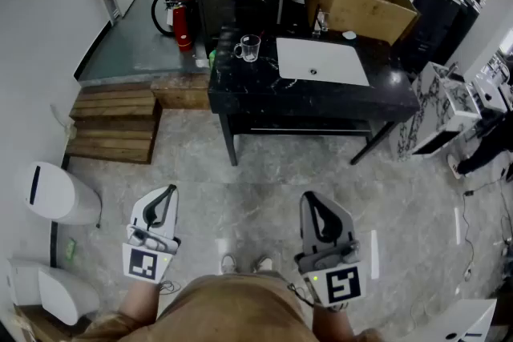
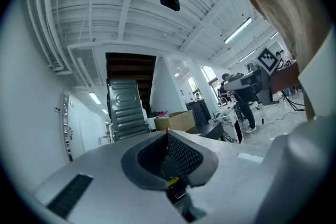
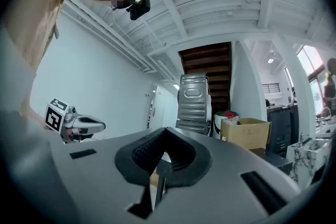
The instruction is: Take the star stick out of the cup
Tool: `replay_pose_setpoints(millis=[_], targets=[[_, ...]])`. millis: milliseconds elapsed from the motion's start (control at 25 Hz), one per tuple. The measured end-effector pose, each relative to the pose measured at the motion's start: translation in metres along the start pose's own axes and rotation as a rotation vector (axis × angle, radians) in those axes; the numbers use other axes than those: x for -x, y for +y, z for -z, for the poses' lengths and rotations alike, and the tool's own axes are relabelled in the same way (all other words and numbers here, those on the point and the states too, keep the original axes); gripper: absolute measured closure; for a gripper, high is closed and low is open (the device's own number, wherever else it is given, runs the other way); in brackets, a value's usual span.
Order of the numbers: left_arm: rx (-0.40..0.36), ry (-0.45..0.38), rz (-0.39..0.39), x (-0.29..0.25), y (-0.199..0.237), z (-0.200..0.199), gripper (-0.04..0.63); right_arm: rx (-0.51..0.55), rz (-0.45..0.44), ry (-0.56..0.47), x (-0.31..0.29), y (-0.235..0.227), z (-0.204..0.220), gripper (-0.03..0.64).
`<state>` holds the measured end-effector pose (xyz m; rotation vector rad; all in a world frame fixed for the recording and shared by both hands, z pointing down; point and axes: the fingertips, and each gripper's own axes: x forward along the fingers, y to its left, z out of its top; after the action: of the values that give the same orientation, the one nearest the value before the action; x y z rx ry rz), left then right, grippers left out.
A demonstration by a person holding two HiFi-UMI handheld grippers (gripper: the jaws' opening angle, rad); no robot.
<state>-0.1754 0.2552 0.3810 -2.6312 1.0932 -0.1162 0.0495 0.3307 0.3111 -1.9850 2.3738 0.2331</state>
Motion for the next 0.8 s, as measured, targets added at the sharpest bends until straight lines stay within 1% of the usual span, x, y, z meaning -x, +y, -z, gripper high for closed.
replay_pose_setpoints(millis=[280,440,600,800], targets=[[0.013,-0.017,0.009,-0.001,-0.009,-0.005,0.595,0.0,0.002,0.01,0.008,-0.005,0.008,0.615],[0.019,-0.023,0.005,-0.003,-0.014,-0.007,0.595,0.006,0.013,-0.01,0.016,-0.016,0.011,0.614],[0.025,-0.015,-0.005,-0.006,-0.021,-0.01,0.595,0.003,0.029,0.004,0.02,-0.031,0.015,0.614],[0.022,-0.021,-0.036,-0.013,-0.03,-0.016,0.595,0.007,0.001,-0.003,0.024,-0.047,0.018,0.614]])
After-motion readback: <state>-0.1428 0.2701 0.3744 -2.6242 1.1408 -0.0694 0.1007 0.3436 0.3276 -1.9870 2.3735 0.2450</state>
